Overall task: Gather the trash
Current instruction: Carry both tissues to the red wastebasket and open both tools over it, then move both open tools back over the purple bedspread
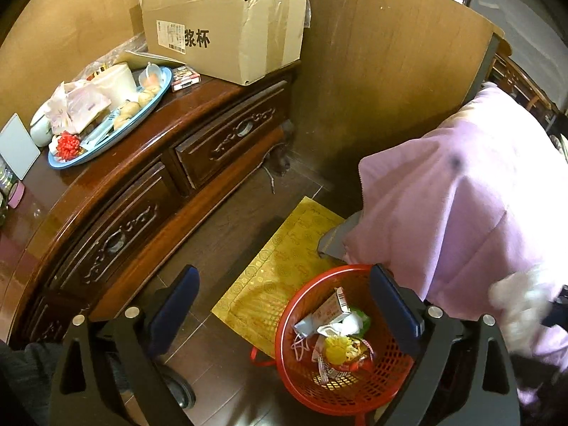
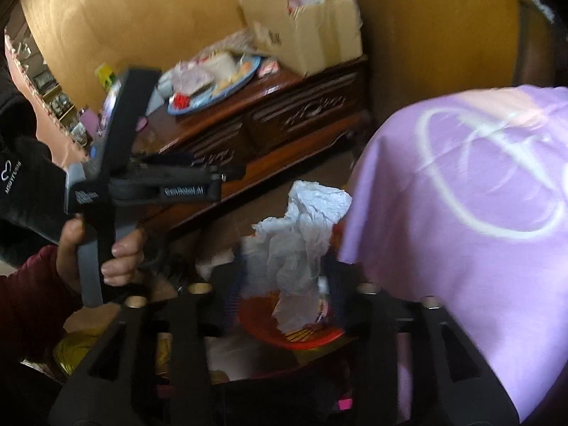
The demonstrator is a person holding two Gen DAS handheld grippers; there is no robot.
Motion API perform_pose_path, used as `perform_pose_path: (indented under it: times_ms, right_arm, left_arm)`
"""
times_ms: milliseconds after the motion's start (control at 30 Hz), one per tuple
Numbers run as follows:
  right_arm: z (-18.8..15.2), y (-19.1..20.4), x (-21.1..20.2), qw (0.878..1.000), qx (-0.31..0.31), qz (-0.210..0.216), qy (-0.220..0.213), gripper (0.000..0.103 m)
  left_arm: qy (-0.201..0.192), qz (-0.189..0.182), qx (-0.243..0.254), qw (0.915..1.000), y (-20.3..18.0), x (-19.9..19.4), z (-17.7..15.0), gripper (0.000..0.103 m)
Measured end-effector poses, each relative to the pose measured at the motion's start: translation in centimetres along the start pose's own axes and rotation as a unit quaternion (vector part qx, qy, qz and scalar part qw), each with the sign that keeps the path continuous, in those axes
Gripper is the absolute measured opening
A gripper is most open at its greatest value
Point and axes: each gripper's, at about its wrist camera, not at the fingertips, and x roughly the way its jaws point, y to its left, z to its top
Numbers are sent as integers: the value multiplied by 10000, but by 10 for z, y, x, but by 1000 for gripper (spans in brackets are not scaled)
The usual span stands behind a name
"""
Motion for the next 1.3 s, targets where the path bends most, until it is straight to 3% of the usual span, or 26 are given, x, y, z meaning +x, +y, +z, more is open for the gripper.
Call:
perform_pose_path:
  times_ms: [267,633,900,1300]
  right_arm:
    - [5,-6,-13,9997,111,12,-219,66]
    - [-2,-36,-87,9916,450,-566,-1074,67]
    - [-26,-56,-150,9784,667,-983,-1692,68]
    - [-74,-89,-242,9461,1170,-1621,-2547,72]
  left_arm:
    - [-25,-50,-26,10000,-1,0,1,95]
    - [-390,-233,329,9984,-36,-36,9,95]
    - [-728,-453,774,9933,-83,-72,11,95]
    - [-1248,-1036,1584,9740,-184,-126,5,97]
